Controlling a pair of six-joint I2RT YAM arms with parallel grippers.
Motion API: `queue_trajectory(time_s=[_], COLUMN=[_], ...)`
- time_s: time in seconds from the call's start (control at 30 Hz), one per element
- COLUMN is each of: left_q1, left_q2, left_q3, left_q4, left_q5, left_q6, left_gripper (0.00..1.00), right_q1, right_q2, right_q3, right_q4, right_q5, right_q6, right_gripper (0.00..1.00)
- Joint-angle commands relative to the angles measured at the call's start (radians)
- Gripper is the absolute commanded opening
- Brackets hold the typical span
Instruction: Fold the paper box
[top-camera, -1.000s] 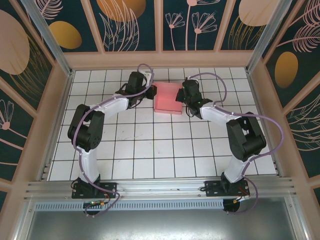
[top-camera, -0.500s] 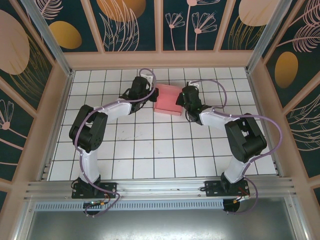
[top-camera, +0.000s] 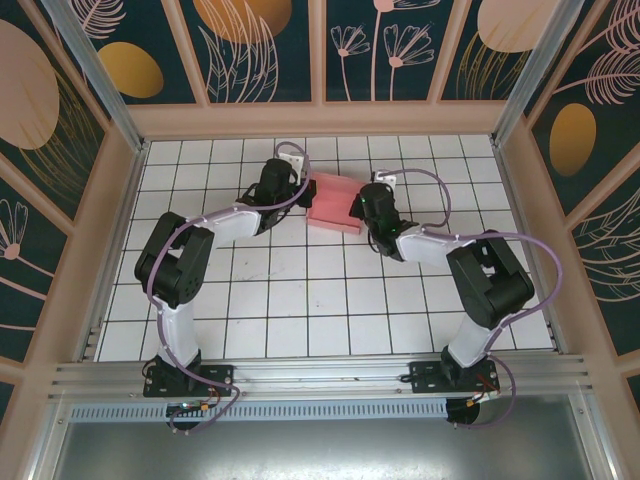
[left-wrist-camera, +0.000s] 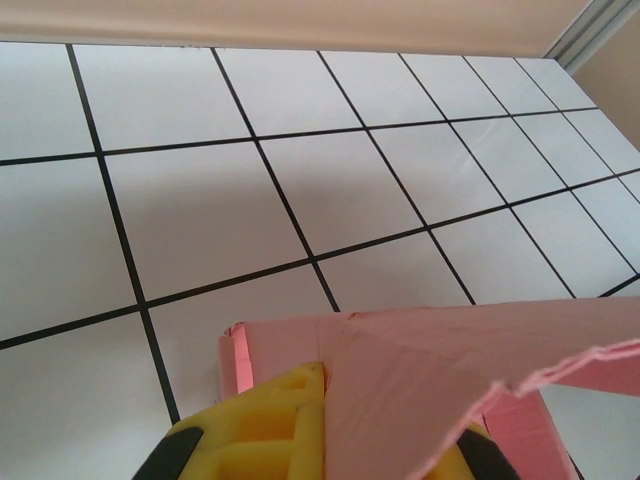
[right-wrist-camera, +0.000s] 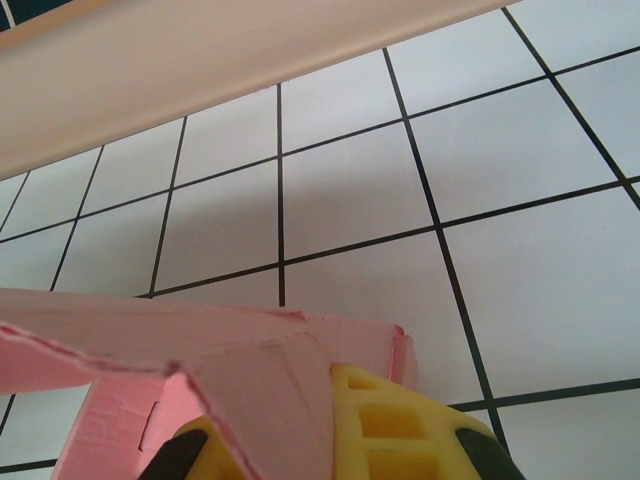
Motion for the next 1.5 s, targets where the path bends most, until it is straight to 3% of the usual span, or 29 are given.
queue_trajectory(time_s=[0.0, 0.37, 0.73, 0.9, 1.07, 1.17, 1.33, 1.47], left_q1=[-0.001, -0.003, -0.04, -0.039, -0.04, -0.041, -0.043, -0.046], left_q2=[-0.045, -0.105, -0.075, -0.069, -0.068, -0.066, -0.058, -0.056], left_q3=[-0.024, -0.239, -0.367, -0.357, -0.324, -0.315, -0.302, -0.295], left_q4=[0.084, 0.32, 0.463, 0.433, 0.372, 0.354, 0.338, 0.333], left_q5=[0.027, 0.067, 0.021, -0.004, -0.036, -0.048, -0.051, -0.056], left_q6=[-0.022, 0.017, 0.043, 0.052, 0.088, 0.104, 0.121, 0.139], left_gripper=[0.0, 0.0, 0.0, 0.0, 0.0, 0.0, 0.0, 0.0], right_q1=[0.016, 0.074, 0.112, 0.117, 0.116, 0.107, 0.069, -0.015], right_q2=[-0.043, -0.07, -0.064, -0.125, -0.26, -0.37, -0.486, -0.456], right_q3=[-0.068, -0.249, -0.369, -0.387, -0.406, -0.441, -0.414, -0.284], right_q4=[0.086, 0.325, 0.51, 0.531, 0.485, 0.453, 0.314, 0.093], right_q5=[0.047, 0.127, 0.104, 0.052, -0.012, -0.016, -0.072, -0.146], right_q6=[0.021, -0.045, -0.127, -0.189, -0.234, -0.234, -0.227, -0.092], right_gripper=[0.0, 0.0, 0.01, 0.17, 0.59, 0.71, 0.76, 0.75])
